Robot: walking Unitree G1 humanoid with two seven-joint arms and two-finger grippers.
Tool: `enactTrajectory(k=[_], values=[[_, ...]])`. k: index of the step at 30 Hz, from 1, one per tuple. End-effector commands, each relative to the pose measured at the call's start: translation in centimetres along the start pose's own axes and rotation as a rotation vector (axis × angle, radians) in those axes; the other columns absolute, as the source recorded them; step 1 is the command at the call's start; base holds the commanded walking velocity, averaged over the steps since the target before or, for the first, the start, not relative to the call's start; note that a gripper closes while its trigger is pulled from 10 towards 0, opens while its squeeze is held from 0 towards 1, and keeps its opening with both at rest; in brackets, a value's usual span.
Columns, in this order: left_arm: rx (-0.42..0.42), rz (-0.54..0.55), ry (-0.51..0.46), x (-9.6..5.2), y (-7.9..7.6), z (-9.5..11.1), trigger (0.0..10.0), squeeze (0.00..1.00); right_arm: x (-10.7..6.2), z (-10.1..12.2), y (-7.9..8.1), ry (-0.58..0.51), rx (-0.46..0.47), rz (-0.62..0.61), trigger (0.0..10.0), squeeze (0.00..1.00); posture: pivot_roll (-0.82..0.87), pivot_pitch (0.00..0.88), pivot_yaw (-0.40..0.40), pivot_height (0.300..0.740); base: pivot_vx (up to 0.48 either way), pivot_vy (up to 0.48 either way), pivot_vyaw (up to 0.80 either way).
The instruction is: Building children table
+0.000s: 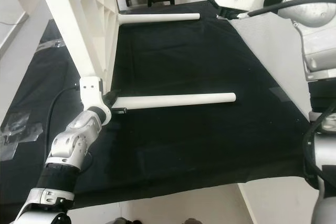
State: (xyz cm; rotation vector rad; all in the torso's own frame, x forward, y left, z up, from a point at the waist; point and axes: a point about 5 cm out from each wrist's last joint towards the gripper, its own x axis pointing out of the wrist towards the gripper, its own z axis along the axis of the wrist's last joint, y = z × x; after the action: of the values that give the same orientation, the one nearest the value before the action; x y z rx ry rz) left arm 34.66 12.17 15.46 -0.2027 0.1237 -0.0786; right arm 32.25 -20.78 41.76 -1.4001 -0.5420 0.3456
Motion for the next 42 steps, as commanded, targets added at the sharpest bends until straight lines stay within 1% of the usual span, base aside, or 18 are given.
enactTrajectory(k=[1,4,5,7,14,21,23,25,26,29,33,34,35,36,37,40,41,42], values=[[0.028,0.079,-0.003,0.0,1.3,-0.1,10.0,0.0,0.0,-0.1,-0.3,0.017,-0.027,0.011,10.0,0.0,-0.15,0.109,0.025,0.74,0.0,0.0,0.0],[0.037,0.1,-0.019,0.1,1.6,0.2,10.0,0.0,0.0,-0.2,-0.4,0.02,-0.032,0.014,10.0,0.0,-0.15,0.111,0.023,0.74,0.0,0.0,0.0],[0.039,0.11,-0.027,0.2,1.8,0.5,10.0,0.0,0.0,-0.2,-0.4,0.016,-0.037,0.011,0.1,0.0,-0.16,0.112,0.022,0.74,0.0,0.0,0.0],[0.042,0.123,-0.037,0.5,2.0,1.0,10.0,0.0,0.2,-0.1,-0.5,0.011,-0.053,-0.001,0.0,0.0,-0.16,0.115,0.021,0.74,0.0,0.0,0.0],[0.05,0.128,-0.038,0.8,1.9,1.4,10.0,0.0,0.3,-0.2,-1.2,0.031,-0.085,-0.039,0.0,0.0,-0.16,0.118,0.022,0.74,0.0,0.0,0.0],[0.058,0.112,-0.021,1.1,1.6,1.6,10.0,0.0,0.3,-0.3,-1.5,0.04,-0.089,-0.054,0.0,0.0,-0.16,0.119,0.023,0.74,0.0,0.0,0.0],[0.046,0.099,-0.03,1.6,1.5,2.2,10.0,0.0,0.3,-0.3,-1.6,0.041,-0.093,-0.059,0.0,0.0,-0.16,0.118,0.025,0.74,0.0,0.0,0.0],[0.047,0.093,-0.036,1.9,1.5,2.5,10.0,0.0,0.3,-0.3,-1.7,0.04,-0.094,-0.061,0.0,0.0,-0.17,0.118,0.028,0.74,0.0,0.0,0.0],[0.06,0.092,-0.041,2.3,1.5,2.9,10.0,0.0,0.2,-0.3,-1.8,0.039,-0.097,-0.064,0.0,0.0,-0.17,0.118,0.032,0.74,0.0,0.0,0.0],[0.064,0.094,-0.042,2.4,1.5,3.0,10.0,0.0,0.2,-0.3,-1.8,0.039,-0.1,-0.065,0.0,0.0,-0.17,0.118,0.032,0.74,0.0,0.0,0.0],[0.067,0.139,-0.065,2.4,2.2,3.4,10.0,0.0,0.1,-0.5,-1.9,0.053,-0.104,-0.066,0.0,0.0,-0.17,0.122,0.036,0.74,0.0,0.0,0.0],[0.065,0.166,-0.08,2.3,2.6,3.6,10.0,0.0,-0.1,-0.7,-2.0,0.064,-0.101,-0.069,0.0,0.0,-0.17,0.123,0.035,0.74,0.0,0.0,0.0],[0.065,0.166,-0.08,2.3,2.6,3.6,10.0,0.0,-0.1,-0.7,-2.0,0.064,-0.101,-0.069,0.0,0.0,-0.17,0.123,0.035,0.74,0.0,0.0,0.0],[0.061,0.198,-0.106,2.1,3.1,4.0,10.0,0.0,-0.4,-1.1,-2.1,0.086,-0.096,-0.078,0.0,0.0,-0.17,0.123,0.031,0.74,0.0,0.0,0.0],[0.061,0.198,-0.106,2.1,3.1,4.0,10.0,0.0,-0.4,-1.1,-2.1,0.086,-0.096,-0.078,0.0,0.0,-0.17,0.123,0.031,0.74,0.0,0.0,0.0],[0.089,0.335,-0.257,1.3,6.9,8.0,10.0,0.0,-2.7,-4.3,-2.0,0.253,-0.016,-0.141,0.0,0.0,-0.16,0.12,0.03,0.74,0.0,0.0,0.0],[0.089,0.335,-0.257,1.3,6.9,8.0,10.0,0.0,-2.7,-4.3,-2.0,0.253,-0.016,-0.141,0.0,0.0,-0.16,0.12,0.03,0.74,0.0,0.0,0.0],[0.095,0.359,-0.285,1.1,7.7,8.9,10.0,0.0,-3.3,-5.0,-1.9,0.289,0.001,-0.152,0.0,0.0,-0.16,0.12,0.03,0.74,0.0,0.0,0.0]])
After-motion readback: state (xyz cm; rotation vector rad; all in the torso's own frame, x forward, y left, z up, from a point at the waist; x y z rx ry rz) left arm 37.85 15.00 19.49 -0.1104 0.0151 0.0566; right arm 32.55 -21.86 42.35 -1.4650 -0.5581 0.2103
